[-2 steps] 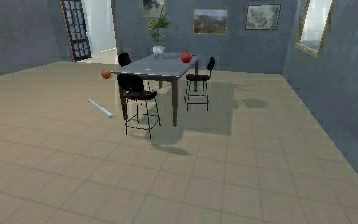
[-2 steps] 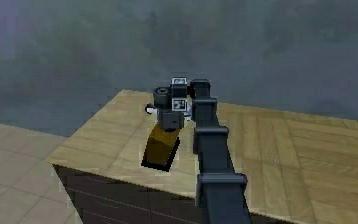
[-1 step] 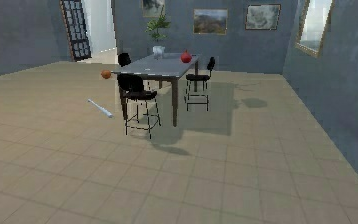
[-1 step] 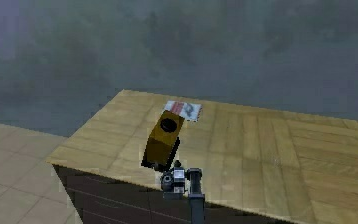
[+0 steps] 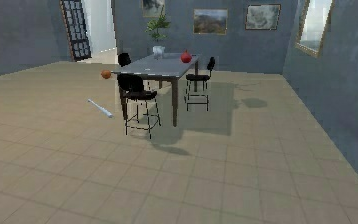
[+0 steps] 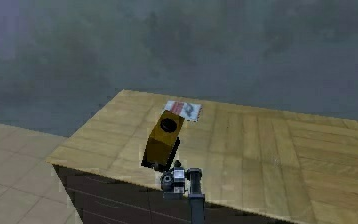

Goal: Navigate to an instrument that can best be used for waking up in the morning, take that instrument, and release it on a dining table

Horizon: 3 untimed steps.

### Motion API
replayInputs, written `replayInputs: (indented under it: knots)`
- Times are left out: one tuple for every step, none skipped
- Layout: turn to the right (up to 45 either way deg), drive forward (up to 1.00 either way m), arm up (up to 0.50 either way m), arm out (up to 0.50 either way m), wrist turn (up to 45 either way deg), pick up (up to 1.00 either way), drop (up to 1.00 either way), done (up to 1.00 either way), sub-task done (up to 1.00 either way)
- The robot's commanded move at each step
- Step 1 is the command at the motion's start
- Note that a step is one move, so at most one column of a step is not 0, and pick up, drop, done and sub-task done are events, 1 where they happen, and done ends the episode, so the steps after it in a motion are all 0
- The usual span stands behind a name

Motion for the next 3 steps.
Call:
replayInputs:
  knots:
    - [0.0, 0.0, 0.1, 0.0, 0.0, 0.0, 0.0, 0.0, 0.0]
    - [0.0, 0.0, 0.26, 0.0, 0.0, 0.0, 0.0, 0.0, 0.0]
    - [0.0, 0.0, 0.0, 0.0, -45.0, 0.0, 0.0, 0.0, 0.0]
